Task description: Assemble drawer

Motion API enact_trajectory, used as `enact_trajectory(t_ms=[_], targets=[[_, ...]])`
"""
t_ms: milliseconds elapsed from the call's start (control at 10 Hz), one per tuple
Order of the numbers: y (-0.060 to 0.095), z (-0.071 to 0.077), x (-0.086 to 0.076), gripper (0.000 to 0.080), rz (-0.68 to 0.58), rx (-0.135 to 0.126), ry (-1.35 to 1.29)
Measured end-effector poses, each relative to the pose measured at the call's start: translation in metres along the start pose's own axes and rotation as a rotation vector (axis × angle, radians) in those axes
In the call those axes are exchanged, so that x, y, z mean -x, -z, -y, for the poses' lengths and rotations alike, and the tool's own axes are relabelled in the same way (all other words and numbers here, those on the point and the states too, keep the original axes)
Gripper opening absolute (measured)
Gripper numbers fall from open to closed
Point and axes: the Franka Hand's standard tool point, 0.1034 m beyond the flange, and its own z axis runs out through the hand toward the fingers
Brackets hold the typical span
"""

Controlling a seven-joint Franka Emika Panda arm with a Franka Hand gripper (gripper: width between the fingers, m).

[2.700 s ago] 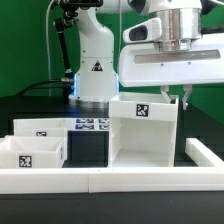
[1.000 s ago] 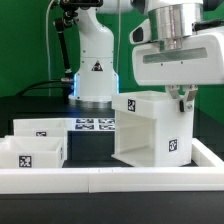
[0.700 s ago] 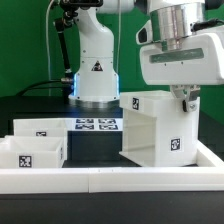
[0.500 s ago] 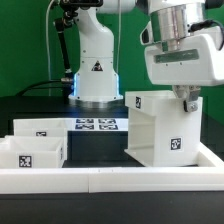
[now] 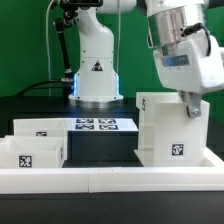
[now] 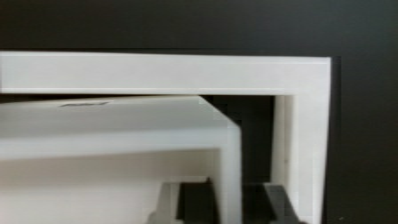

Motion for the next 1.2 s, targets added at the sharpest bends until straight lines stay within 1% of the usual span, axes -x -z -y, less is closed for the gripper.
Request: enact_trajectory(t_ms=[100,200,300,500,600,900,1000,1100,1200], targets=[[-0.001,0.008,-0.001,0.0041,0.008,0.025,0.001],[-0.002,0.015,-0.002,0.0041,0.01,0.013,-0.005],[-0.002,0.022,-0.002,0.0041,0.012,0.009,-0.006],[-0.004,0.035,-0.002,0.0041,0.017,0.009,-0.011],[-0.004,0.039,-0.003,0.0041,0.019,0.008,-0.011],[-0.004,0.041,-0.003,0.0045,0.018,0.004,-0.007],[-0.003,0.041,-0.003,0.022,0.018,0.002,0.013],[-0.001,0.038,-0.005,0.0379,0.018,0.004,0.068],[0.002,0.035,-0.005,0.0379,0.017,0.004,0.096]])
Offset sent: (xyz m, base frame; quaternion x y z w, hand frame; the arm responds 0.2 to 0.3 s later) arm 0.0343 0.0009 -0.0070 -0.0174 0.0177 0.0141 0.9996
